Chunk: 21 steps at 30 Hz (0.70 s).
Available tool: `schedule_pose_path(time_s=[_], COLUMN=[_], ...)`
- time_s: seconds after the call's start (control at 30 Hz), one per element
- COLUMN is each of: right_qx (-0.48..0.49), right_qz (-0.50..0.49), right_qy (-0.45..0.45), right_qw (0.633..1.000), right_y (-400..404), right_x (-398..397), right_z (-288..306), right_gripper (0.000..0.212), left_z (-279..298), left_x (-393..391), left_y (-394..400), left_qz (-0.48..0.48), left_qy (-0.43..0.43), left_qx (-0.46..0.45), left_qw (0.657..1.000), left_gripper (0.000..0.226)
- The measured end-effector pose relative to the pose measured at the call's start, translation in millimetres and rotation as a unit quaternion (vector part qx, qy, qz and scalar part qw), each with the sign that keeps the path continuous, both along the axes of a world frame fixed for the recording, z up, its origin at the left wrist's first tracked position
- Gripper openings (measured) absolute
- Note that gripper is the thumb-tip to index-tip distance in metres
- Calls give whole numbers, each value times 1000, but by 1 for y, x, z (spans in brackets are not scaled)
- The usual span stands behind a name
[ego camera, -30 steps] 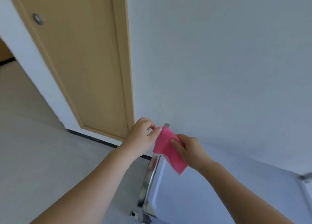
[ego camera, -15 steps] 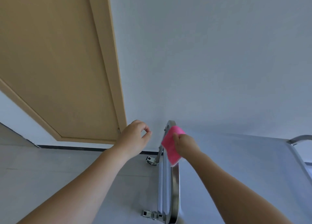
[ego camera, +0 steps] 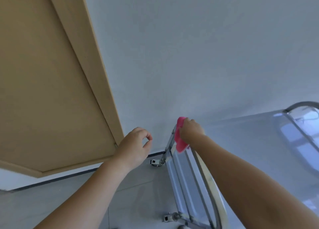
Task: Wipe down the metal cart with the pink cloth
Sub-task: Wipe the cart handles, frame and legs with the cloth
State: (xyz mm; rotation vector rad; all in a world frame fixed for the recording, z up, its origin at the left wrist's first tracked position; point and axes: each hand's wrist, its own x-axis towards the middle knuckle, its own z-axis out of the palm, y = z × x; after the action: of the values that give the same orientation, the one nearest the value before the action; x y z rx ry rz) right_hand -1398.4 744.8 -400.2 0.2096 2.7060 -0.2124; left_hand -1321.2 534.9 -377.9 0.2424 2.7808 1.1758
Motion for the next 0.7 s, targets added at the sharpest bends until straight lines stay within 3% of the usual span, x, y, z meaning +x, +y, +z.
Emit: schedule_pose_path(time_s=[0.17, 0.3, 0.7], right_qx=[-8, -18, -33], right_qz=[-52, -69, -168], right_qy=[38, 80, 140], right_qw=[998, 994, 975], right_y=[-4, 7, 27], right_x=[3, 49, 216], right_z=[-2, -8, -27], right_gripper=[12, 37, 44], left_z=[-15, -21, -30], left_x=[-19, -30, -1], left_y=[-34, -36, 23], left_qz=[-83, -142, -278], left_qy=[-10, -19, -11], left_qx=[-17, -25, -32], left_qw=[996, 989, 960], left_gripper=[9, 11, 15])
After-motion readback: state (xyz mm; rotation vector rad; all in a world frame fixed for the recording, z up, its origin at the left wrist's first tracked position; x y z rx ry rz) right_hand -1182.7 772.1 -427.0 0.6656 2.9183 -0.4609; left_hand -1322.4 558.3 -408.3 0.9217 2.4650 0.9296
